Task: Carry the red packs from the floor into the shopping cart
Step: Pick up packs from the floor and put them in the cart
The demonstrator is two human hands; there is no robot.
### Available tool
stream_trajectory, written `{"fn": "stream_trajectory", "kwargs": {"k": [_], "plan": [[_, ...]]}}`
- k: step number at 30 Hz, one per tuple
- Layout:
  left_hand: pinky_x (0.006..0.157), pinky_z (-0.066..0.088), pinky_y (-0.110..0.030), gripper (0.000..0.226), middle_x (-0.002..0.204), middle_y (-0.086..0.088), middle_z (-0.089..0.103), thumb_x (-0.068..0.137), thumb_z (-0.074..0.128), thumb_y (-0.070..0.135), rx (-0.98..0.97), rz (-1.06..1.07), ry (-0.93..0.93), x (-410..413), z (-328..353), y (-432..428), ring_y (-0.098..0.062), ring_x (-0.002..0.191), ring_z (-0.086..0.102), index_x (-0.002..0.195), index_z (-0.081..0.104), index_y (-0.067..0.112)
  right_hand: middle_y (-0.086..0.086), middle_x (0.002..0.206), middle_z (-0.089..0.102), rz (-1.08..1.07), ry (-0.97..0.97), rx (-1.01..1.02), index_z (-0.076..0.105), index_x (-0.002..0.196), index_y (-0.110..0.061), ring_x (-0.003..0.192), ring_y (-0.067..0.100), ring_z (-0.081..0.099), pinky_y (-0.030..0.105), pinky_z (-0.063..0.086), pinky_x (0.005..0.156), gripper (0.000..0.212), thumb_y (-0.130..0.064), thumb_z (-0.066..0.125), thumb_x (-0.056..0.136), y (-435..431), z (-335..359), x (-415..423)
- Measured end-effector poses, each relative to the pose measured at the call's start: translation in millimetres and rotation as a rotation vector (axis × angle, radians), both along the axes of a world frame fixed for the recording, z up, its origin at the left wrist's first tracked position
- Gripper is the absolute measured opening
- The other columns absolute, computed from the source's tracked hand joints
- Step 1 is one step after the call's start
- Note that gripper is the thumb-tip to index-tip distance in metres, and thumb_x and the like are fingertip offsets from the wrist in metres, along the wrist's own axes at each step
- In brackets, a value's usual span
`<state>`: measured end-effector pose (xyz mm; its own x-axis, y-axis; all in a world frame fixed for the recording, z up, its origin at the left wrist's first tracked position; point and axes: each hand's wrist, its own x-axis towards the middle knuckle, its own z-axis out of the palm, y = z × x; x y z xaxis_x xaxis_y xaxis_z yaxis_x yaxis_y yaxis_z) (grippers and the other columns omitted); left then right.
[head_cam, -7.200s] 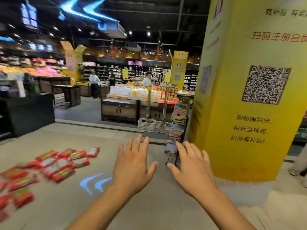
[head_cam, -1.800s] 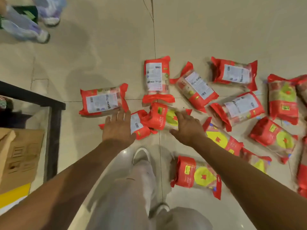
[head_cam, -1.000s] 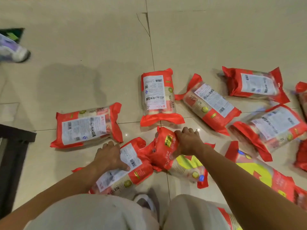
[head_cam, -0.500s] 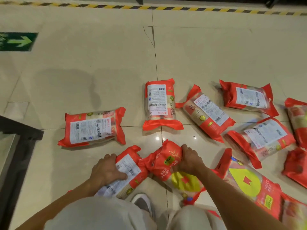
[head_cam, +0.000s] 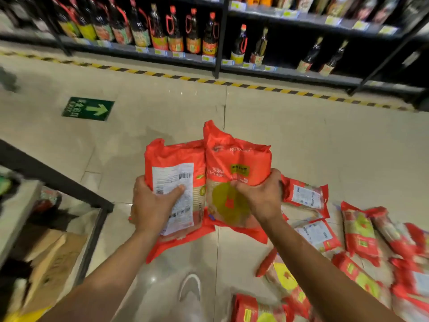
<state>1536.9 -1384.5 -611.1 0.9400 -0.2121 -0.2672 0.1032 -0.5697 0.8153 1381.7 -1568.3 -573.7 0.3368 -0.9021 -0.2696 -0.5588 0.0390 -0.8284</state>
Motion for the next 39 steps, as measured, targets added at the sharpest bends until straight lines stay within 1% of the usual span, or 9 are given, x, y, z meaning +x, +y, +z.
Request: {"fn": "stream_trajectory", "kwargs": {"k": [7, 12, 16, 19, 24, 30, 34, 37, 39], "plan": [[0.092, 0.053, -0.048, 0.078, 0.114, 0.001, 0.068, 0.056, 0.090, 0.057, -0.102, 0.075, -0.194, 17.9, 282.9, 11.4, -0.025, 0.106, 0.066, 0.116, 0.053, 0.023, -0.018, 0.094, 0.056, 0.055, -0.166, -0.136, 0.037, 0.116, -0.022, 0.089, 0.021, 0.064, 0.041, 0.055, 0.085, 0.076, -0.034, 0.094, 0.069, 14.7, 274.6, 21.4], [0.093, 0.055, -0.050, 0.085, 0.110, 0.006, 0.068, 0.046, 0.080, 0.071, -0.194, 0.157, -0.333, -18.8, 422.5, 65.0, -0.021, 0.102, 0.067, 0.114, 0.054, 0.026, -0.018, 0.096, 0.059, 0.143, -0.313, -0.156, 0.037, 0.116, -0.025, 0.092, 0.021, 0.066, 0.039, 0.054, 0.084, 0.077, -0.036, 0.095, 0.067, 60.8, 395.2, -3.5], [0.086, 0.052, -0.042, 0.083, 0.103, 0.006, 0.068, 0.047, 0.086, 0.065, -0.225, 0.237, -0.442, -76.4, 500.8, 125.2, -0.021, 0.098, 0.066, 0.113, 0.053, 0.025, -0.015, 0.096, 0.061, 0.237, -0.405, -0.168, 0.039, 0.115, -0.027, 0.095, 0.024, 0.066, 0.044, 0.055, 0.087, 0.080, -0.043, 0.095, 0.061, 109.2, 462.9, -34.4], [0.079, 0.047, -0.035, 0.072, 0.097, 0.011, 0.064, 0.056, 0.098, 0.047, -0.236, 0.320, -0.532, -120.5, 543.6, 178.0, -0.020, 0.096, 0.064, 0.109, 0.053, 0.026, -0.019, 0.094, 0.058, 0.332, -0.481, -0.176, 0.039, 0.114, -0.026, 0.089, 0.020, 0.065, 0.040, 0.055, 0.085, 0.076, -0.037, 0.096, 0.065, 150.3, 503.5, -60.7], [0.082, 0.055, -0.042, 0.072, 0.098, 0.012, 0.072, 0.051, 0.091, 0.059, -0.192, 0.500, -0.610, -188.7, 594.7, 279.8, -0.018, 0.092, 0.070, 0.109, 0.060, 0.030, -0.017, 0.092, 0.061, 0.510, -0.602, -0.128, 0.041, 0.116, -0.024, 0.085, 0.018, 0.065, 0.043, 0.055, 0.084, 0.076, -0.029, 0.097, 0.065, 229.9, 550.3, -94.2], [0.082, 0.059, -0.046, 0.076, 0.098, 0.008, 0.074, 0.040, 0.082, 0.071, -0.110, 0.729, -0.705, -261.7, 628.9, 394.2, -0.019, 0.090, 0.072, 0.101, 0.059, 0.033, -0.011, 0.097, 0.068, 0.765, -0.660, -0.032, 0.040, 0.098, -0.042, 0.094, 0.024, 0.070, 0.055, 0.056, 0.091, 0.070, -0.034, 0.099, 0.060, 330.7, 577.3, -107.6], [0.079, 0.053, -0.040, 0.075, 0.100, 0.006, 0.072, 0.049, 0.095, 0.058, -0.049, 0.884, -0.727, -312.0, 649.7, 464.0, -0.021, 0.093, 0.068, 0.108, 0.060, 0.028, -0.009, 0.100, 0.069, 0.935, -0.701, 0.004, 0.040, 0.100, -0.046, 0.096, 0.021, 0.069, 0.049, 0.058, 0.087, 0.074, -0.049, 0.096, 0.052, 406.7, 598.9, -118.1], [0.077, 0.050, -0.040, 0.066, 0.099, 0.008, 0.070, 0.054, 0.098, 0.052, -0.010, 1.015, -0.752, -349.0, 661.7, 519.7, -0.021, 0.092, 0.066, 0.101, 0.057, 0.032, -0.011, 0.098, 0.065, 1.089, -0.737, 0.058, 0.042, 0.112, -0.031, 0.091, 0.014, 0.066, 0.035, 0.052, 0.076, 0.074, -0.033, 0.097, 0.064, 466.5, 617.3, -125.5], [0.079, 0.052, -0.042, 0.061, 0.101, 0.008, 0.069, 0.057, 0.097, 0.050, 0.018, 1.096, -0.762, -373.0, 666.1, 556.9, -0.022, 0.094, 0.066, 0.097, 0.053, 0.035, -0.012, 0.099, 0.062, 1.172, -0.743, 0.061, 0.041, 0.115, -0.024, 0.092, 0.017, 0.065, 0.035, 0.050, 0.079, 0.075, -0.031, 0.097, 0.065, 508.6, 626.5, -128.4]]}}
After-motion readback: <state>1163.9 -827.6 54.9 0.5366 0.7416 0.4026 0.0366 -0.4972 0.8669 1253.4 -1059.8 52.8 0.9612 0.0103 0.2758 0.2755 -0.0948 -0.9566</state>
